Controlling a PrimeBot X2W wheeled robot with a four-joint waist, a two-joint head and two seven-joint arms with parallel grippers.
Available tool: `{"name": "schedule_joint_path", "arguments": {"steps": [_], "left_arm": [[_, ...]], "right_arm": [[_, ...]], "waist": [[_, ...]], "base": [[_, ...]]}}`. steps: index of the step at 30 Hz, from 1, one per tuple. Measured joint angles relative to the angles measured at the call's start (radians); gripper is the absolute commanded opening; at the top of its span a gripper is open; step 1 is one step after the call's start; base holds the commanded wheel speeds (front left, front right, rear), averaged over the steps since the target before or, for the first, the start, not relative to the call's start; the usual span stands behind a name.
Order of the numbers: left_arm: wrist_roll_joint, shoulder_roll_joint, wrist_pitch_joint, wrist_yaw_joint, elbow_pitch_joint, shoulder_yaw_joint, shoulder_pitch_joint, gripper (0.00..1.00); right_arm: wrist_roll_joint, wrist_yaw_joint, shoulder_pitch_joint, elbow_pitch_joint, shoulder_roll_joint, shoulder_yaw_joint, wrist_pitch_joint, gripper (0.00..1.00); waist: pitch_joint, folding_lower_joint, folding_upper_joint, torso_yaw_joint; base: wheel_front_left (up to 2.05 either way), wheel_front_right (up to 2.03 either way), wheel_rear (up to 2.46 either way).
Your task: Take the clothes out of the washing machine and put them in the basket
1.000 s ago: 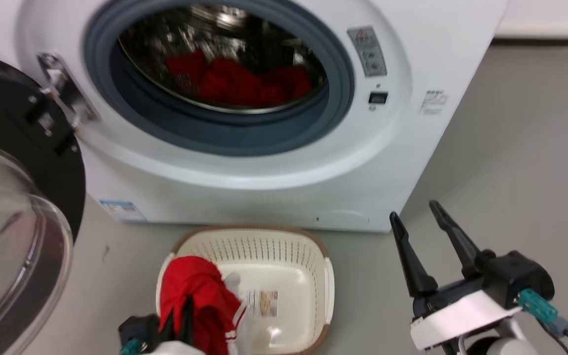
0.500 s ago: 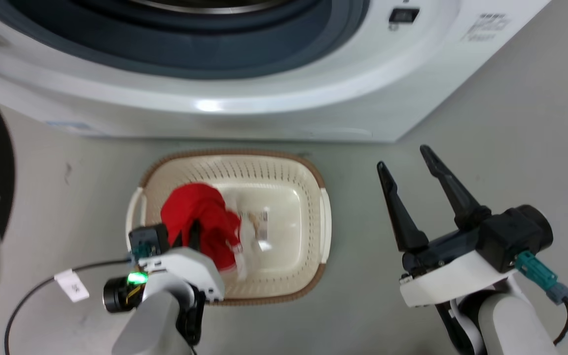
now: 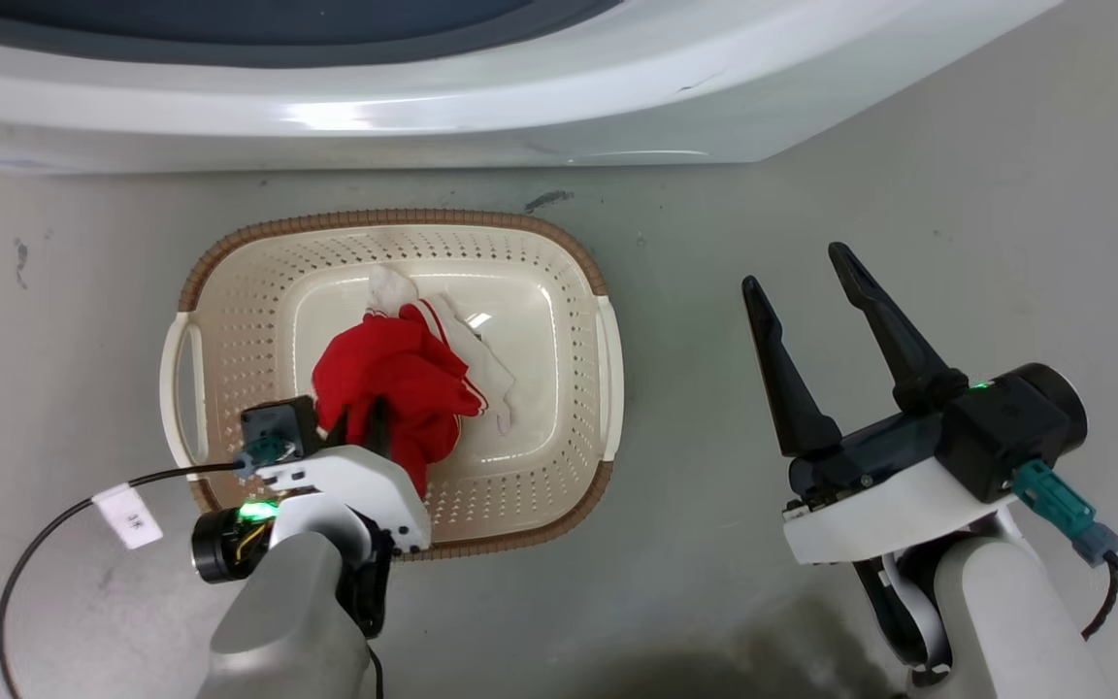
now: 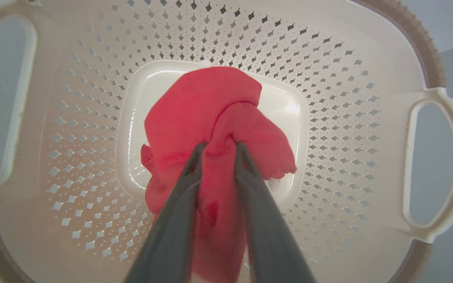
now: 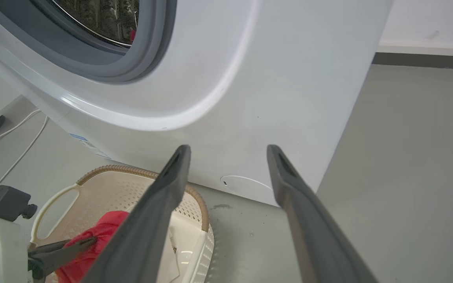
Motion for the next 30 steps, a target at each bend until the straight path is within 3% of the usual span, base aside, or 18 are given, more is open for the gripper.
{"name": "schedule_joint_path", "arguments": {"steps": [1, 7, 17, 30], "left_arm": [[-0.005, 0.000, 0.000, 0.004, -0.002, 0.012, 0.001, 1.00], [-0.039, 0.002, 0.000, -0.005, -0.032, 0.051, 0.072, 1.00], [-0.003, 0.001, 0.000, -0.019, -0.132, 0.066, 0.287, 1.00], [0.033, 0.001, 0.000, -0.003, -0.414, 0.046, 0.507, 1.00]], "right_arm": [[0.001, 0.000, -0.002, 0.007, 0.000, -0.002, -0.002, 1.00], [0.006, 0.000, 0.002, 0.056, 0.000, -0.004, -0.020, 1.00], [0.023, 0.000, 0.099, 0.095, 0.000, -0.022, -0.009, 1.00], [0.000, 0.000, 0.231, 0.048, 0.000, -0.104, 0.038, 1.00]], "waist": [[-0.006, 0.0000, 0.0000, 0.000], [-0.093, -0.0001, 0.0000, 0.009], [-0.341, -0.0003, 0.0000, 0.020], [-0.605, -0.0006, 0.0000, 0.054]], "base": [[0.00, 0.00, 0.00], [0.00, 0.00, 0.00], [0.00, 0.00, 0.00], [0.00, 0.00, 0.00]]}}
